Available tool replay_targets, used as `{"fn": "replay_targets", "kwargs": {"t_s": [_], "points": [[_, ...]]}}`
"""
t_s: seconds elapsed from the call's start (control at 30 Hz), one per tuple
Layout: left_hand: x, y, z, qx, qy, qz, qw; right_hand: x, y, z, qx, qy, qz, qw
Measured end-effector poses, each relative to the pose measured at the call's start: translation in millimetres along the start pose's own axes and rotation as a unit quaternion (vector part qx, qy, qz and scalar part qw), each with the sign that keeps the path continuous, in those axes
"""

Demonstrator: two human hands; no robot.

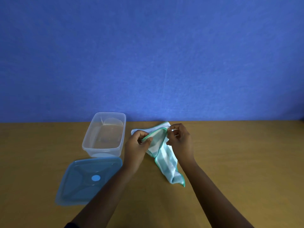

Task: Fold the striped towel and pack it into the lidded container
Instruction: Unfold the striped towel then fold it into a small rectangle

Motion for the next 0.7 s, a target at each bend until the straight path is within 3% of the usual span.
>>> {"fn": "replay_targets", "kwargs": {"t_s": [0.07,0.17,0.23,0.37,0.57,0.7], "points": [[8,-3,-1,-0.023,-0.012,0.019,0.999,-6,0,2,-0.012,0.038,0.068,0.997],[23,-12,-5,-0.075,-0.035,0.015,0.996,-28,-22,12,-0.129,0.151,0.131,0.971],[29,-14,-8,-0.078,-0.032,0.035,0.996,-38,-33,20,-0.176,0.179,0.138,0.958],[28,-9,-10,-0.049,-0.020,0.108,0.993,-39,-25,12,-0.114,0.123,0.133,0.977],[29,-11,-8,-0.081,-0.023,0.140,0.987,-49,-17,10,-0.095,0.132,0.115,0.980],[23,-16,-3,-0.062,-0.012,0.152,0.986,-54,-12,4,-0.079,0.123,0.085,0.986]]}}
Point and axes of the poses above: each hand's wrist, its own z-axis away from the middle knuckle, its own y-axis out of the back of the hand, x = y × z, the point moved 8 cm from there along -z, towards the middle knuckle, and after that the axes turned 9 degrees about z, right-handed, at the moved point
